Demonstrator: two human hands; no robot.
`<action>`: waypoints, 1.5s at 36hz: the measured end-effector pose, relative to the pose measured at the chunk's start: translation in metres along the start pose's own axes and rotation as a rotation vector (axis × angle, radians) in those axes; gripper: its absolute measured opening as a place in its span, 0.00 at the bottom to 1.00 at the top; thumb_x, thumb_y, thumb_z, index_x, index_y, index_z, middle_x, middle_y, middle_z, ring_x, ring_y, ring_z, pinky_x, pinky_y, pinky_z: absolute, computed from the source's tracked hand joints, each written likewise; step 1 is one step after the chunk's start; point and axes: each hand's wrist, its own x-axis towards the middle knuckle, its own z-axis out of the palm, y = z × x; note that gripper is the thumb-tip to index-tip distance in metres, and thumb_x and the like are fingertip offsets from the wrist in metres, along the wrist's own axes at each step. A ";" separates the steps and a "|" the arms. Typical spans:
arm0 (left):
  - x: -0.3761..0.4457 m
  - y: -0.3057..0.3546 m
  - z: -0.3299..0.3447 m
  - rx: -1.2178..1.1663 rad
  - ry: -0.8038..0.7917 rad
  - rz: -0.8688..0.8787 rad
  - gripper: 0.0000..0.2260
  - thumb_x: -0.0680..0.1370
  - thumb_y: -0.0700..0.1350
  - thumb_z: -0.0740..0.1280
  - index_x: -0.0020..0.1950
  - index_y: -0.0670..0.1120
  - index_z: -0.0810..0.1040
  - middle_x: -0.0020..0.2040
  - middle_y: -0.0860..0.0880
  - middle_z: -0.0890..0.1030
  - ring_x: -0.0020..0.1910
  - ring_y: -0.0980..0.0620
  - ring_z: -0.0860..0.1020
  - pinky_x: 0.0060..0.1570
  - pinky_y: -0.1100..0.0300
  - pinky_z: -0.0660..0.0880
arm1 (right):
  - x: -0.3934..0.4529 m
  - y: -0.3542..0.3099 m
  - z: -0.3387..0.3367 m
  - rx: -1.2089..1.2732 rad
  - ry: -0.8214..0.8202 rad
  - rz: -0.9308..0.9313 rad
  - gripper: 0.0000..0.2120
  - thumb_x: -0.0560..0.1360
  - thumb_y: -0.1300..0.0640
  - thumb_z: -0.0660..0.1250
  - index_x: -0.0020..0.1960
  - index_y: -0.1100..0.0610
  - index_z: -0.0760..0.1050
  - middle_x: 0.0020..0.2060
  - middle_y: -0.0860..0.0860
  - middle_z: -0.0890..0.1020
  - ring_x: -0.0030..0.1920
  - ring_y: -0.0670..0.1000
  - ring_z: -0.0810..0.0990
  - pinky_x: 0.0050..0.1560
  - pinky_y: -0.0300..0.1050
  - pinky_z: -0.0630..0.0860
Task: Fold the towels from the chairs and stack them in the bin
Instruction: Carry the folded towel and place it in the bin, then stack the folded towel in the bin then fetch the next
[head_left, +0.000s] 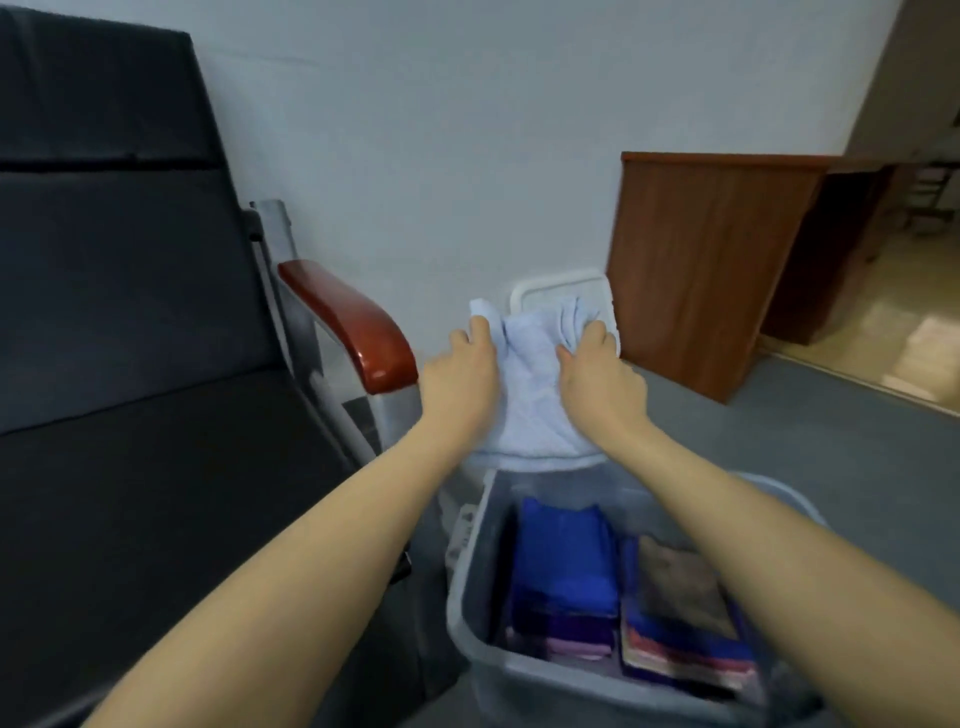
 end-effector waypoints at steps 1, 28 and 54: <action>-0.001 0.013 0.015 -0.031 -0.079 -0.003 0.17 0.75 0.39 0.66 0.63 0.36 0.70 0.42 0.42 0.77 0.30 0.42 0.77 0.24 0.61 0.57 | -0.002 0.017 0.004 -0.009 -0.021 0.029 0.17 0.83 0.51 0.53 0.63 0.64 0.64 0.56 0.59 0.75 0.49 0.61 0.79 0.37 0.46 0.65; -0.084 0.073 0.292 0.121 -0.708 -0.127 0.17 0.80 0.41 0.57 0.69 0.42 0.59 0.62 0.42 0.70 0.56 0.44 0.74 0.49 0.55 0.70 | -0.075 0.209 0.229 0.329 -0.641 0.450 0.21 0.78 0.59 0.63 0.66 0.63 0.60 0.65 0.60 0.67 0.62 0.62 0.72 0.59 0.53 0.70; -0.132 0.066 0.325 -0.106 -1.141 -0.018 0.35 0.78 0.58 0.60 0.78 0.52 0.43 0.77 0.45 0.35 0.76 0.41 0.44 0.74 0.49 0.46 | -0.110 0.246 0.271 -0.238 -0.770 -0.160 0.32 0.77 0.38 0.51 0.76 0.52 0.60 0.76 0.56 0.60 0.73 0.55 0.64 0.71 0.54 0.59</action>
